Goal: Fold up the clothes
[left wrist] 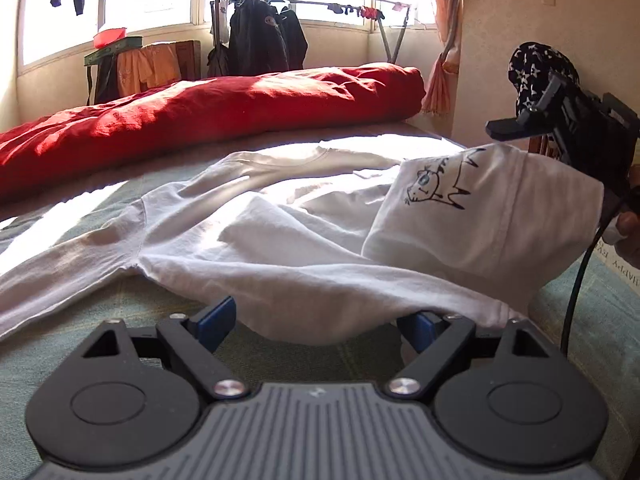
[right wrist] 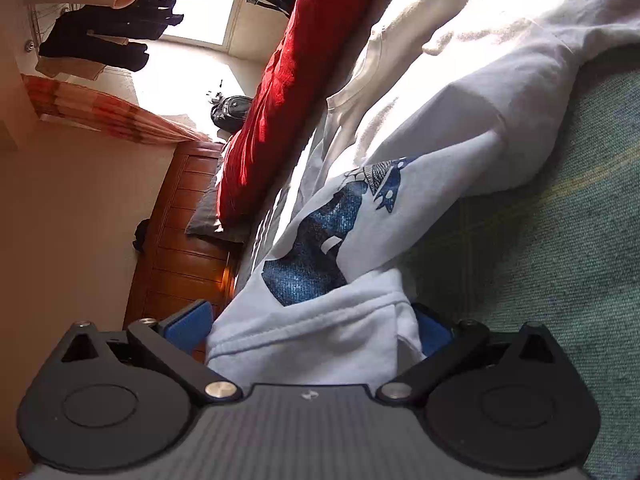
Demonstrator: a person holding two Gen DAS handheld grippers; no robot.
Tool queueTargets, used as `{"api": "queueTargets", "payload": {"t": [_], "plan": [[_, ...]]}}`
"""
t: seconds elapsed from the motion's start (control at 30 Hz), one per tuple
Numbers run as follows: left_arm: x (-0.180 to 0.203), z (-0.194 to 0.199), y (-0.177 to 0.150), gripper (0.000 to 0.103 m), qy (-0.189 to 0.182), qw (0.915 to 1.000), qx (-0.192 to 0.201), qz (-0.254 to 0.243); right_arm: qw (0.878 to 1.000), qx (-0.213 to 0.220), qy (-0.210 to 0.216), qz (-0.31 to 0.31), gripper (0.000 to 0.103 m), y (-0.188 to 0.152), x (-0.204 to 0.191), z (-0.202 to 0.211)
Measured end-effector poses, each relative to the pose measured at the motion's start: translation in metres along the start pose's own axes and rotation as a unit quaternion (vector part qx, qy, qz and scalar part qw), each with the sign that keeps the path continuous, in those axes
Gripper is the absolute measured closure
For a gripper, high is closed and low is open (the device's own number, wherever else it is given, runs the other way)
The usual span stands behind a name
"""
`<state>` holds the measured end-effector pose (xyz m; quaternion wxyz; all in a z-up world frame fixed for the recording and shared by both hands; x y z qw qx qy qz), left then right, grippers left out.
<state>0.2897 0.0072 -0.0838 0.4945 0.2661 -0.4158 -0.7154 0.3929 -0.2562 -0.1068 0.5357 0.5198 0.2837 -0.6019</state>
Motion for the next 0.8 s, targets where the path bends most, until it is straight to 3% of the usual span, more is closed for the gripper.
{"api": "queueTargets", "payload": {"t": [0.2,0.37,0.57,0.67,0.8], "plan": [[-0.006,0.045,0.027,0.016,-0.014,0.9976,0.065,0.022,0.998,0.021,0.027,0.053,0.000,-0.015,-0.061,0.026],[-0.006,0.072,0.031,0.015,0.004,0.9973,0.074,-0.001,0.993,0.042,0.000,0.107,0.000,-0.032,-0.100,0.059],[0.002,0.086,0.007,0.015,0.024,0.9977,0.043,-0.046,0.970,0.066,-0.143,0.184,0.000,-0.070,-0.090,0.089],[0.007,0.088,-0.005,0.015,0.024,0.9979,0.025,-0.055,0.949,0.077,-0.213,0.221,0.000,-0.089,-0.086,0.106],[0.016,0.089,-0.015,0.015,0.020,0.9979,0.010,-0.060,0.910,0.087,-0.293,0.280,0.000,-0.114,-0.084,0.116]]}}
Point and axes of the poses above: each gripper's, at about its wrist camera, not at the fingertips, and z roughly against the way its jaws point, x to its right, y to its top, the point moved 5 cm from there along -z, roughly the way its jaws point, and after that the axes turned 1 degree about -y, right-handed, at the moved point
